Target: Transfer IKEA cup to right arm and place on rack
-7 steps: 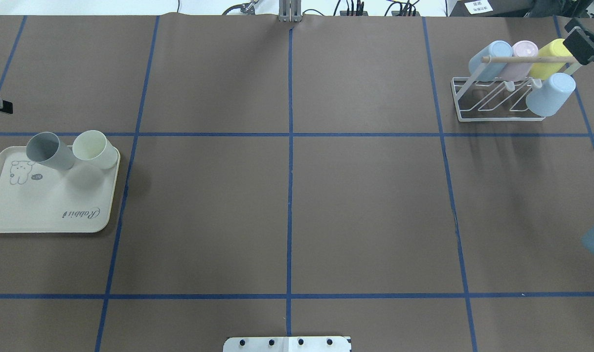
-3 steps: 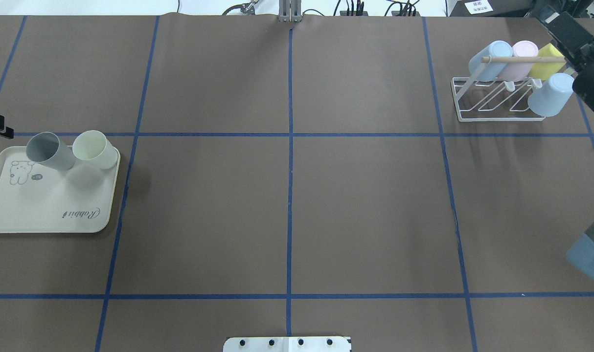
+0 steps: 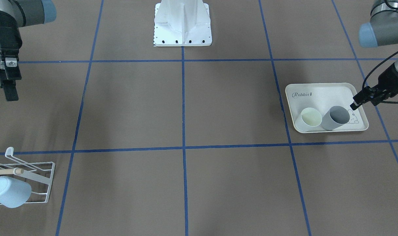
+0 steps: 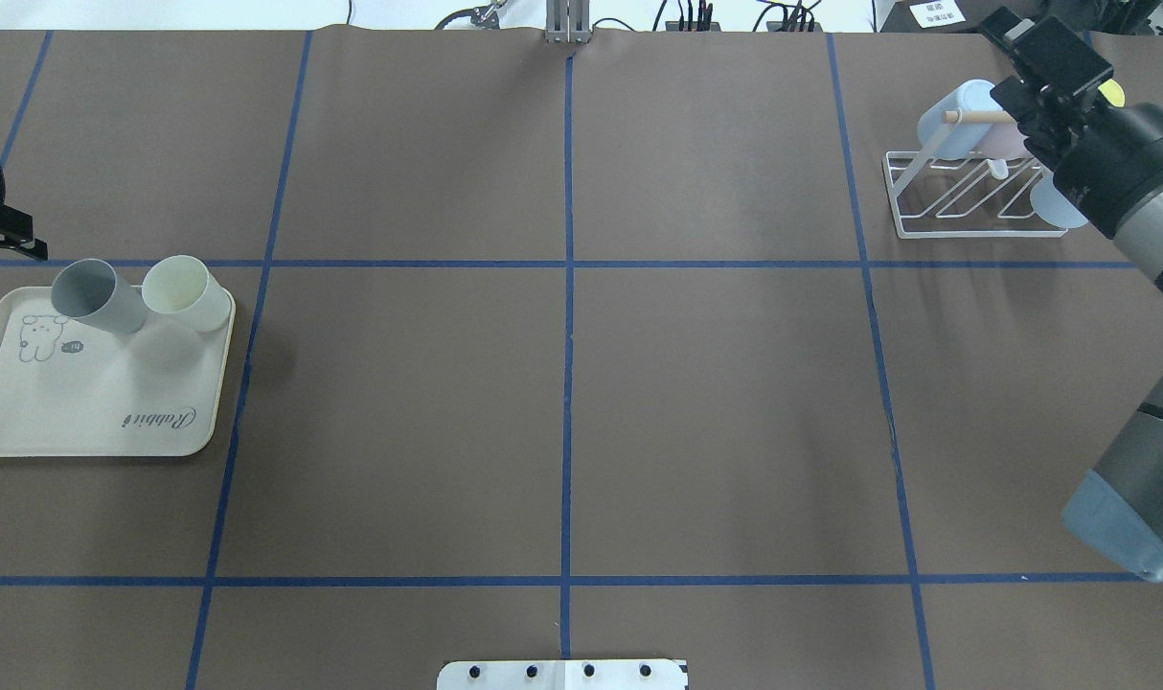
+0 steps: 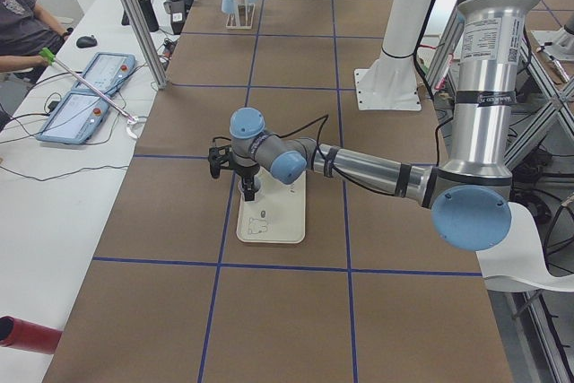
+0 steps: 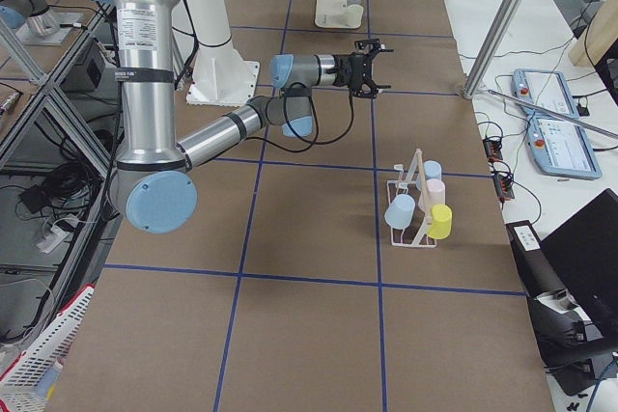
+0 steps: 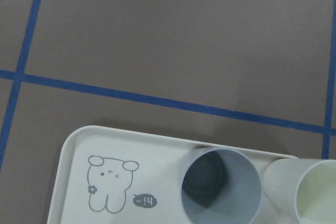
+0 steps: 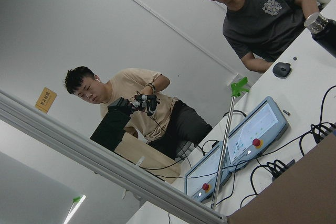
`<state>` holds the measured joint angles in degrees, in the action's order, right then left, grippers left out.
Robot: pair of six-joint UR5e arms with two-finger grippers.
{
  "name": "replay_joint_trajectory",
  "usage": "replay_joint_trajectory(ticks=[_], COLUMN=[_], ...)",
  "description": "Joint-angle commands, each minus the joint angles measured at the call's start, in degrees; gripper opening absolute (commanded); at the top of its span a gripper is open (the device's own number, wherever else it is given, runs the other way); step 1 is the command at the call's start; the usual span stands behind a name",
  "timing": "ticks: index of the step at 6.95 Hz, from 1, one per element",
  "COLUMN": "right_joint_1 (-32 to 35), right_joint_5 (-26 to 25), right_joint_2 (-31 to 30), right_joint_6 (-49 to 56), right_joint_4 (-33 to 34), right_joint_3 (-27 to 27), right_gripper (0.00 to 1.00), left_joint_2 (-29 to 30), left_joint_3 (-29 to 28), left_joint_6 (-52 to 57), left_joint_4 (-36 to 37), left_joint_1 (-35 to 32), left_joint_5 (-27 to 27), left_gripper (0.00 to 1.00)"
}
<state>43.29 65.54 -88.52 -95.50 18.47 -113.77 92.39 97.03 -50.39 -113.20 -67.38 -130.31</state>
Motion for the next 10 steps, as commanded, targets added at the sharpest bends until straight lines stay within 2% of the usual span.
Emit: replay_joint_trajectory(ticks=[1, 5, 6, 8, 9, 10], right_joint_1=[-2.58, -4.18, -4.26, -4.53, -4.79, -4.79], right_joint_5=[0.03, 0.03, -0.06, 0.03, 0.03, 0.03], right_joint_2=[1.77, 2.91, 3.00, 3.00, 3.00, 3.00], right_joint_6=[-1.18, -1.18, -1.18, -1.10, -1.10, -1.10], right_joint_4=[-0.10, -0.01, -0.01, -0.01, -0.01, -0.01], right_joint_3=[-0.93, -1.11, -1.11, -0.85, -0.93, -1.02], right_gripper=[1.00, 1.00, 1.00, 1.00, 1.00, 1.00], left_joint_2=[0.86, 2.79, 2.88, 2.71, 2.71, 2.18], left_joint_3=[-2.28, -6.93, -7.64, -12.02, -11.86, -10.30], left_joint_6=[-0.85, -0.85, -0.85, -0.76, -0.93, -0.85], left_joint_4=[-0.18, -1.50, -1.84, -9.02, -9.23, -9.06], left_joint_1=[2.07, 4.80, 4.89, 7.08, 7.09, 7.00], left_joint_5=[0.40, 2.60, 2.69, 4.88, 4.80, 4.28], left_gripper=[1.00, 1.00, 0.89, 0.41, 0.11, 0.00])
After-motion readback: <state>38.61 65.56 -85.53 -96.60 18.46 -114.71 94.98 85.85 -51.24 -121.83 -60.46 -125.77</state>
